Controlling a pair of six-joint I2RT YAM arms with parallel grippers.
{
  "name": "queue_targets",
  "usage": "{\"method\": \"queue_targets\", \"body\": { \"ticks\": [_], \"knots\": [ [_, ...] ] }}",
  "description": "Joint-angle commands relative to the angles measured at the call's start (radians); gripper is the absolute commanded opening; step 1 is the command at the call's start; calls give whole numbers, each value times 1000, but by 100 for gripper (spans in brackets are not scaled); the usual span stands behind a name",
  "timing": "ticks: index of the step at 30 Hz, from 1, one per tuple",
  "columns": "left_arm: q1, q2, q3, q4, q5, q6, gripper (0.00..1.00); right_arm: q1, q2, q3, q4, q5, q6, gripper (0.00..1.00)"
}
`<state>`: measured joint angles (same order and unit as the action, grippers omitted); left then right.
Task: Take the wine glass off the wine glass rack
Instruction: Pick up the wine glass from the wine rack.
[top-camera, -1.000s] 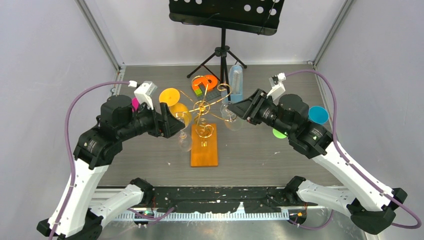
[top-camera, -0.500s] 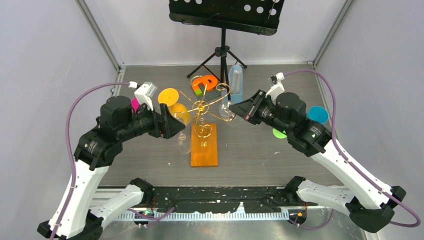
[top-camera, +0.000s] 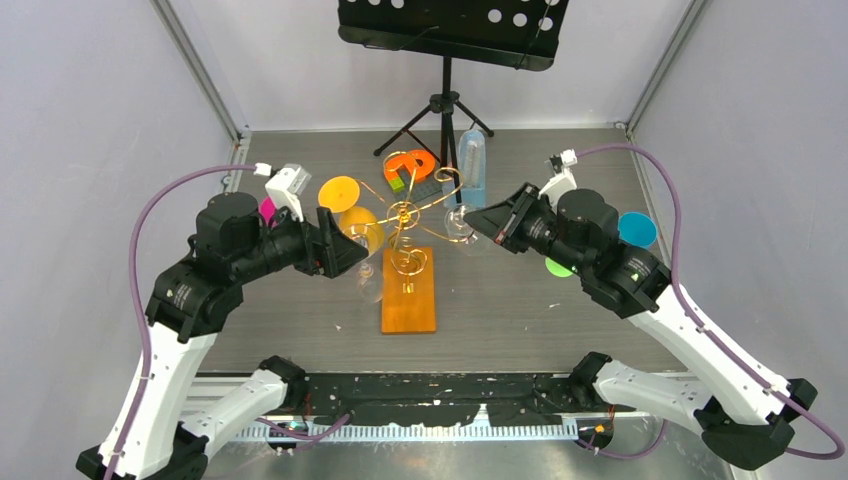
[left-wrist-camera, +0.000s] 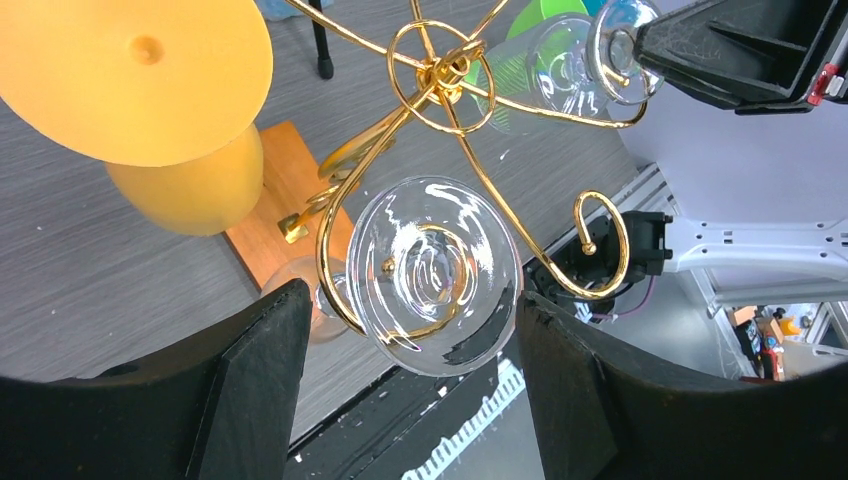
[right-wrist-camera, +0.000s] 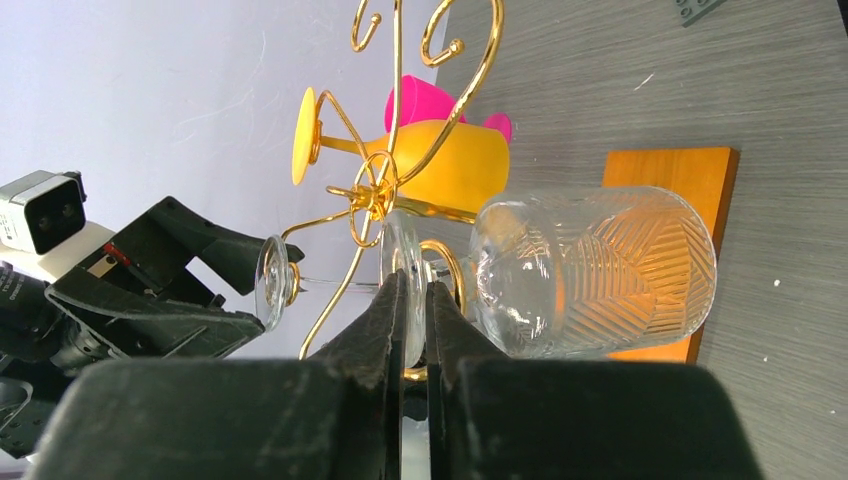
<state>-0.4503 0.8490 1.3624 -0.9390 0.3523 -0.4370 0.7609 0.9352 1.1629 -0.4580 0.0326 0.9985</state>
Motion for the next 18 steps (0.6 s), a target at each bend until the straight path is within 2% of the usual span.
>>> {"method": "queue_targets", "body": {
  "ticks": [1, 7, 15, 18],
  "knots": [
    [8, -10, 3, 32, 26, 18, 73, 4, -64, 8, 50, 41, 34, 6],
    [12, -15, 3, 33, 32, 10, 74, 4, -105, -28, 62, 42, 72, 6],
    [14, -30, 7, 37, 30, 0, 84, 4, -105, -59, 110, -16, 108, 6],
    [14, -31, 9, 31, 32, -3, 85, 5, -95, -74, 145, -51, 127, 6]
  ]
}}
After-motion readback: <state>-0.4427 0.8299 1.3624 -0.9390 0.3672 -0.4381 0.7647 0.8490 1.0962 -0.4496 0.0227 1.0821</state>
